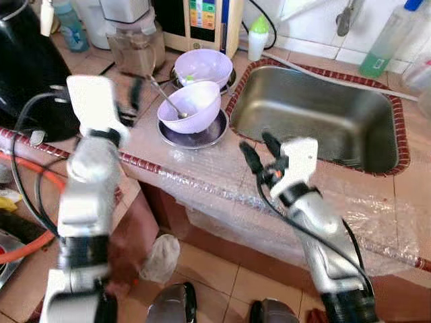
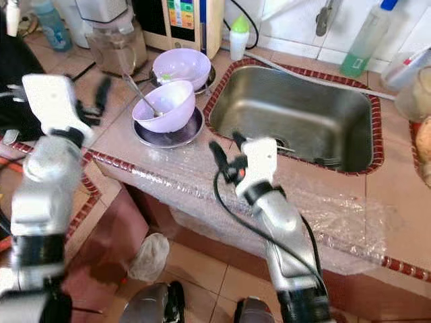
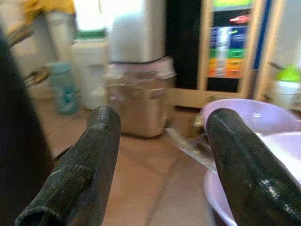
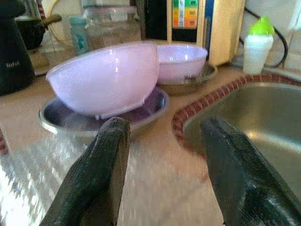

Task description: Kitchen organization

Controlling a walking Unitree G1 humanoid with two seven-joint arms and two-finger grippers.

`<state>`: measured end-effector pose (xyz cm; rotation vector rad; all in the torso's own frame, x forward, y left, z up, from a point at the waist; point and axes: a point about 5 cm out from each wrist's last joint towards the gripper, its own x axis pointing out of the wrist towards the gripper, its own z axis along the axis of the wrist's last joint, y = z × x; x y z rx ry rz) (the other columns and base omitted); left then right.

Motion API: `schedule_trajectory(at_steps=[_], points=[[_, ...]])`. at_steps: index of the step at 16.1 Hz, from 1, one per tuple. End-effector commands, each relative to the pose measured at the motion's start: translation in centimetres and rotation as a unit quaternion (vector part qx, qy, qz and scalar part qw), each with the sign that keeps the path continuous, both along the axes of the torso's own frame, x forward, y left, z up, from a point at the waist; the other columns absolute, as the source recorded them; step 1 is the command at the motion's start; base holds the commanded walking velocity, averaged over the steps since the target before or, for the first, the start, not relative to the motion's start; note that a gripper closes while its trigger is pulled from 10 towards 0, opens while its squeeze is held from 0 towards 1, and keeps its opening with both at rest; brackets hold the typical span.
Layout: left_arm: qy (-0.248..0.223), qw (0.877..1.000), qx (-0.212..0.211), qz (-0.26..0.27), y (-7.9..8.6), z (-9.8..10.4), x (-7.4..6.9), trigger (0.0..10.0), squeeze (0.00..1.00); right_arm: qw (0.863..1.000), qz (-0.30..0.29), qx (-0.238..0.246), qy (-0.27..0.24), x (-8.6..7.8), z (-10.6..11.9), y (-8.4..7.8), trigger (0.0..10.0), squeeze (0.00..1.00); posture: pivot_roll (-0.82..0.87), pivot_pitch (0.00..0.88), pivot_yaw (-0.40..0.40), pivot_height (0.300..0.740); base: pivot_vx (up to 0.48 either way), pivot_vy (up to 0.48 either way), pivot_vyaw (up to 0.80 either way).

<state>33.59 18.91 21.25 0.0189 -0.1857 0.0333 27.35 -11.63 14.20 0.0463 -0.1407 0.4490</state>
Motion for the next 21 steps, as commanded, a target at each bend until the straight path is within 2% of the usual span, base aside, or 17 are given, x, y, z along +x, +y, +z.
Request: schedule_trajectory(at_steps=[1,3,5,8,9,11,14,15,18,20,21], points=[[0.032,0.999,-0.02,-0.003,0.5,-0.8,0.7,10.0,0.0,1.0,0.001,0.003,-0.008,-0.4,0.7,0.0,10.0,0.0,-0.03,0.131,0.041,0.74,0.0,0.0,0.0],[0.048,0.998,-0.029,-0.01,0.5,-1.0,1.6,10.0,0.0,1.0,-0.003,0.0,-0.003,-1.1,0.5,-0.3,10.0,0.0,-0.05,0.167,0.042,0.74,0.0,0.0,0.0],[0.072,0.995,-0.058,-0.041,-0.1,-1.1,2.8,10.0,0.0,1.0,-0.006,-0.003,0.003,-2.2,0.4,-0.6,10.0,0.0,-0.08,0.206,0.042,0.74,0.0,0.0,0.0],[0.076,0.992,-0.085,-0.06,-0.7,-0.6,4.2,10.0,0.0,1.0,-0.006,-0.008,0.007,-3.2,0.7,-0.7,10.0,0.0,-0.11,0.246,0.046,0.74,0.0,0.0,0.0],[0.077,0.99,-0.099,-0.064,-0.8,-0.5,4.5,10.0,1.0,1.0,-0.004,-0.008,0.009,-3.4,0.8,-0.7,10.0,0.0,-0.11,0.252,0.047,0.74,0.0,0.0,0.0],[0.08,0.988,-0.109,-0.072,-0.8,-0.3,5.0,10.0,1.0,1.0,-0.006,-0.009,0.015,-3.7,0.8,-0.7,10.0,0.0,-0.11,0.258,0.049,0.74,0.0,0.0,0.0],[0.094,0.987,-0.12,-0.05,0.1,-0.3,5.7,10.0,1.0,1.0,-0.004,-0.008,0.021,-3.9,0.9,-0.5,10.0,0.0,-0.11,0.263,0.047,0.74,0.0,0.0,0.0],[0.094,0.987,-0.123,-0.043,0.4,-0.3,5.7,10.0,0.0,1.0,-0.002,-0.008,0.022,-3.9,0.8,-0.5,10.0,0.0,-0.11,0.263,0.046,0.74,0.0,0.0,0.0],[0.09,0.987,-0.132,-0.03,0.9,-0.1,5.9,10.0,0.0,1.0,0.002,-0.008,0.023,-3.8,0.9,-0.4,10.0,0.0,-0.11,0.26,0.047,0.74,0.0,0.0,0.0],[0.101,0.983,-0.147,-0.033,0.9,-0.4,6.0,10.0,0.0,0.999,0.041,0.01,0.023,-4.1,1.3,0.1,10.0,0.0,-0.11,0.255,0.047,0.74,0.0,0.0,0.0],[0.112,0.979,-0.167,-0.04,0.8,-0.7,6.2,10.0,0.0,0.996,0.08,0.026,0.022,-4.5,1.9,0.9,10.0,0.0,-0.11,0.252,0.048,0.74,0.0,0.0,0.0]])
